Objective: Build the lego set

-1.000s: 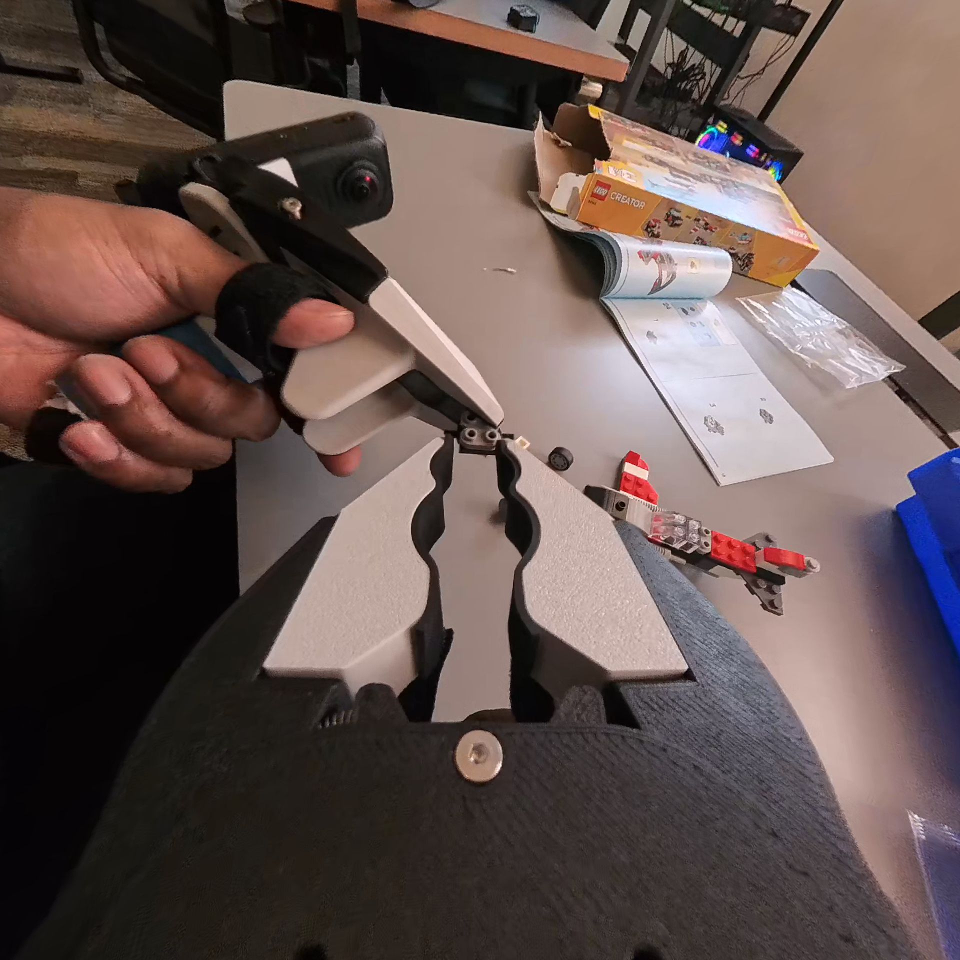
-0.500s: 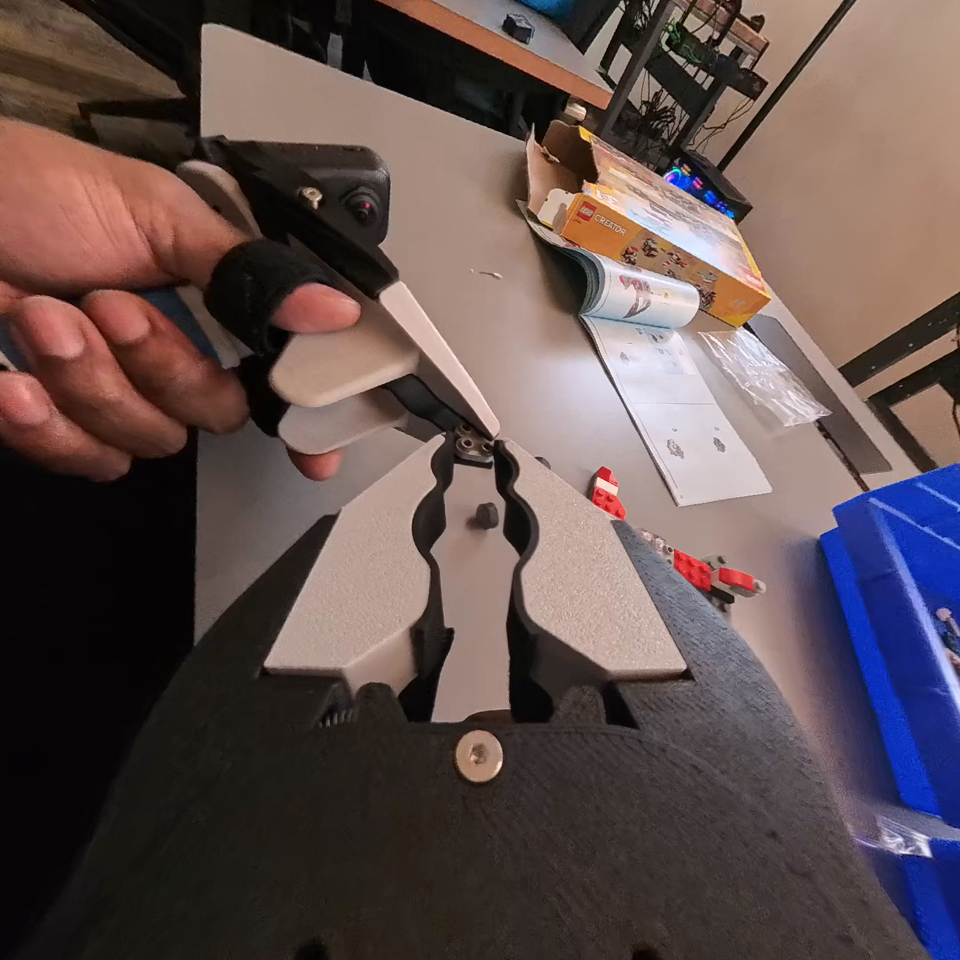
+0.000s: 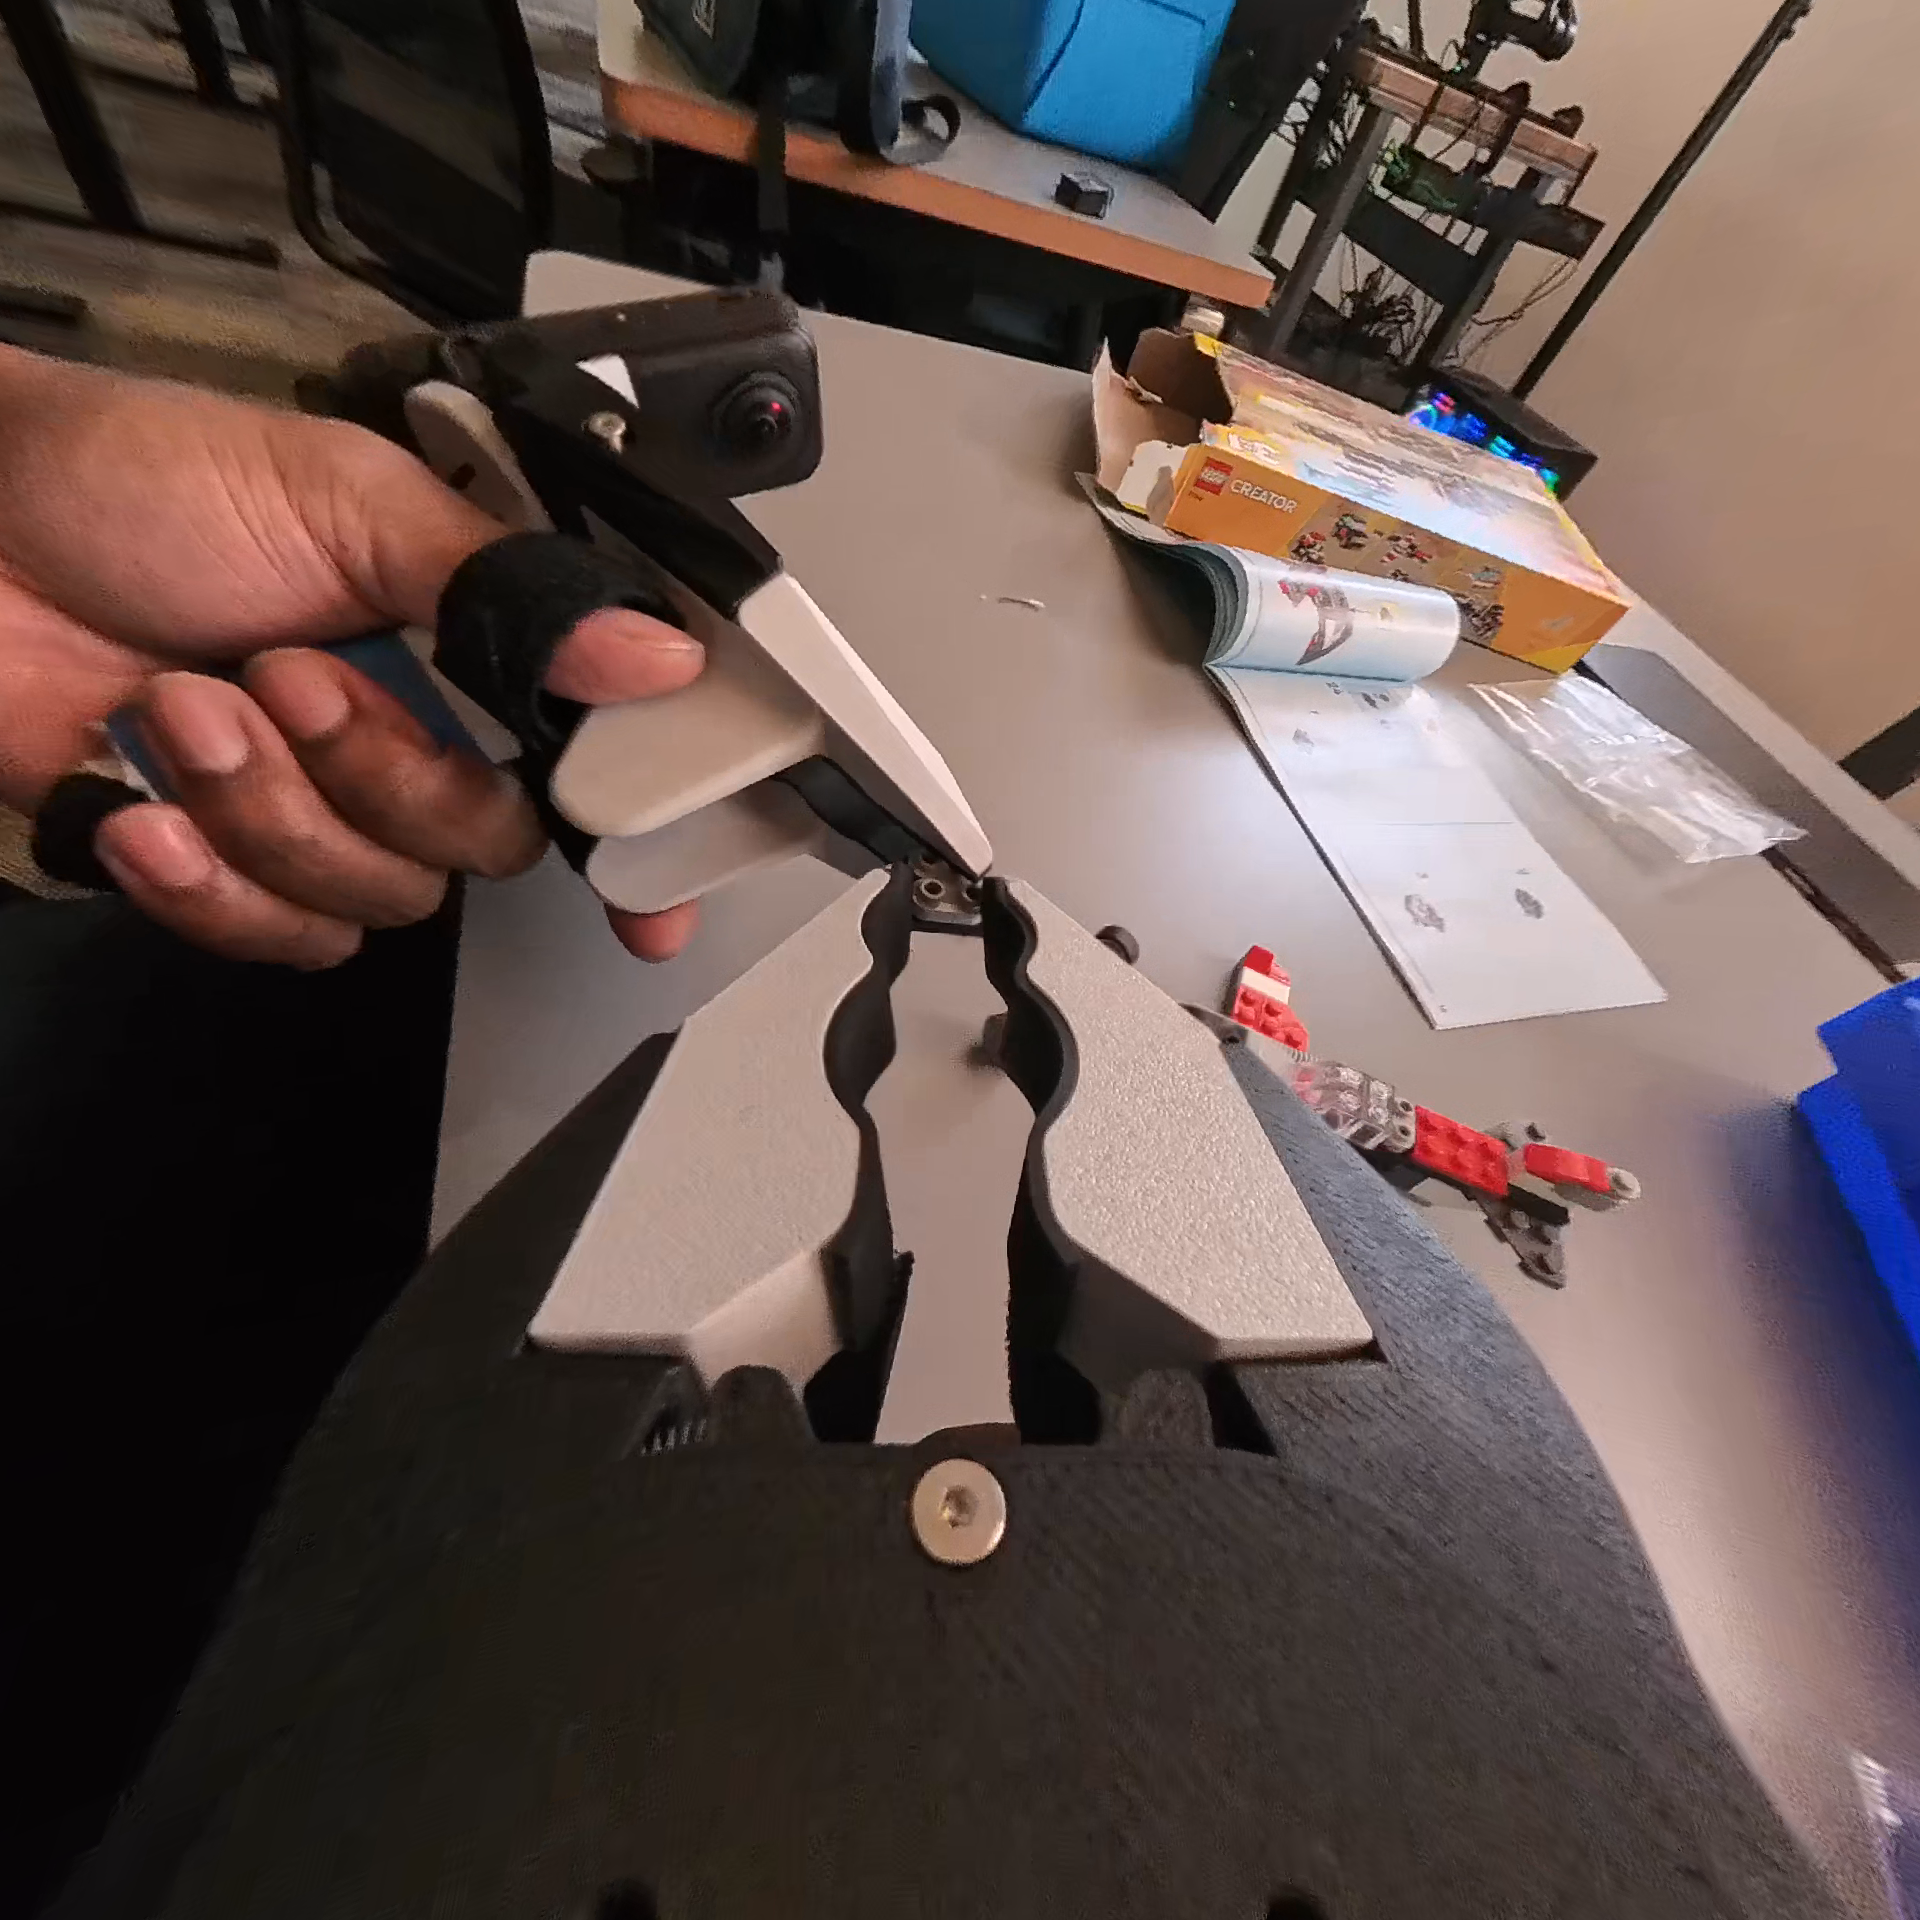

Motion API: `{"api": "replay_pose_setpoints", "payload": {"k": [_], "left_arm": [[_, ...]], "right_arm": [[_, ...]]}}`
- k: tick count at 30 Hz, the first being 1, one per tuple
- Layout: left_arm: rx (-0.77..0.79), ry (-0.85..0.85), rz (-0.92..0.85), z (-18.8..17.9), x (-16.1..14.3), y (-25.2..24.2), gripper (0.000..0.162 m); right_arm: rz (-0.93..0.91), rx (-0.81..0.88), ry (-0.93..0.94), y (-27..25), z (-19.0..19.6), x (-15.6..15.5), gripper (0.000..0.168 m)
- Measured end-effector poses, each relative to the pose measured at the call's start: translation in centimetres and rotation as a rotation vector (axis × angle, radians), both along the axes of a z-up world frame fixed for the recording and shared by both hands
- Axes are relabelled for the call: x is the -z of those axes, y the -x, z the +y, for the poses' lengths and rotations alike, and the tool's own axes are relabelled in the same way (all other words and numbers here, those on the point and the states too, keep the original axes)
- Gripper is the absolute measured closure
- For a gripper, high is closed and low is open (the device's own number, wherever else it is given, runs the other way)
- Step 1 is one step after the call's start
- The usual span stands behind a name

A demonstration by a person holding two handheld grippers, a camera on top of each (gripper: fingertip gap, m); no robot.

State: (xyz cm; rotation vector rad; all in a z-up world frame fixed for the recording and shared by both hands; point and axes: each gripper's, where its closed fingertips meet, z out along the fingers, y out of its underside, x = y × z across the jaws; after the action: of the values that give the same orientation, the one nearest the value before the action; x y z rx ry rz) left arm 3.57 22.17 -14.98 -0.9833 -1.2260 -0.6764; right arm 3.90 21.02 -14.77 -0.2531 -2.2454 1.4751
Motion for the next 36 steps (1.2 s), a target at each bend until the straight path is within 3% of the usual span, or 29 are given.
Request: {"api": "replay_pose_setpoints", "payload": {"k": [9, 10, 13, 15, 18, 24, 36], "left_arm": [[0.005, 0.094, 0.079, 0.2, 0.1, -0.2, 0.152], [0.007, 0.105, 0.087, 0.2, 0.1, -0.2, 0.152], [0.0, 0.128, 0.107, 0.2, 0.0, -0.1, 0.153], [-0.015, 0.12, 0.099, 0.0, 0.0, 0.1, 0.153], [-0.032, 0.081, 0.055, -0.3, 0.1, 0.4, 0.152], [-0.03, 0.005, -0.001, -0.3, 0.1, 0.4, 0.152], [-0.017, -0.032, -0.058, -0.1, 0.4, 0.0, 0.152]], "right_arm": [[-0.147, -0.047, 0.114, -0.2, 0.3, -0.1, 0.153], [-0.156, -0.039, 0.126, 0.0, 0.5, -0.1, 0.167], [-0.194, -0.072, 0.142, -0.2, 0.8, -0.1, 0.167], [-0.163, -0.07, 0.054, -0.2, 0.6, 1.0, 0.167], [-0.125, -0.043, 0.089, -0.1, 0.4, 0.3, 0.167], [-0.031, -0.004, 0.076, 0.1, 0.3, -0.2, 0.145], [0.141, -0.007, -0.14, 0.0, -0.3, 0.6, 0.151]]}}
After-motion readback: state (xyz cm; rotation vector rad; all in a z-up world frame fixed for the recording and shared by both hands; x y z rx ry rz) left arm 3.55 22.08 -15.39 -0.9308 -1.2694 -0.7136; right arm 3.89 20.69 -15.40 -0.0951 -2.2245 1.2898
